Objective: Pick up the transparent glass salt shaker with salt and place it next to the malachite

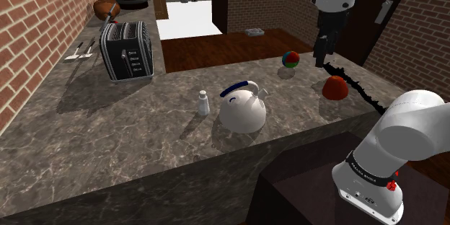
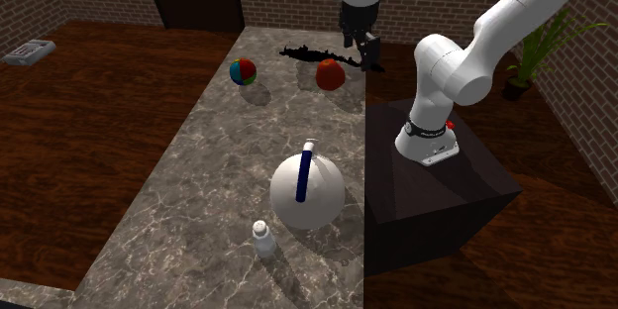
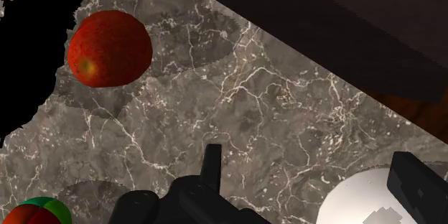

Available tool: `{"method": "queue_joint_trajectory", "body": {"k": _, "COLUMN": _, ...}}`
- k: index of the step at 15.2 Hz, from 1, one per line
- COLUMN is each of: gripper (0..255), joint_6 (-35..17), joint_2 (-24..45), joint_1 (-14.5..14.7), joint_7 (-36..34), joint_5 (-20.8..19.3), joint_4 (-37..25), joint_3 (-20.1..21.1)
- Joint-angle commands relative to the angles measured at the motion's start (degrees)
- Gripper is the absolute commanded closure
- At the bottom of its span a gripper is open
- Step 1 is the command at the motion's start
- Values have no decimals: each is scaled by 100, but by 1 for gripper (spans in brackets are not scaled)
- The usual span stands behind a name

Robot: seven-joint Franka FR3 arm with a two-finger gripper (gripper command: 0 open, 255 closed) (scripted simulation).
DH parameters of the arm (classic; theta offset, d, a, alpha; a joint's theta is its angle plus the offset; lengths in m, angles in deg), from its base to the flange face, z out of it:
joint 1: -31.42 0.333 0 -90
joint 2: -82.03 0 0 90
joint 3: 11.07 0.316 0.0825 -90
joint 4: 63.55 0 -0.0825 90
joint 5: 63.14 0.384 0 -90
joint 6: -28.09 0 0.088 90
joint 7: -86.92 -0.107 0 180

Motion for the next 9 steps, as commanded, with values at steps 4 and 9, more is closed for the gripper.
{"method": "queue_joint_trajectory", "body": {"k": 4, "gripper": 0, "joint_6": -350, "joint_2": 499, "joint_1": 85, "joint_7": -320, "joint_5": 205, "joint_4": -125, "joint_3": 242}}
{"method": "queue_joint_trajectory", "body": {"k": 9, "gripper": 0, "joint_6": -887, "joint_2": 1411, "joint_1": 192, "joint_7": -825, "joint_5": 448, "joint_4": -476, "joint_3": 627}}
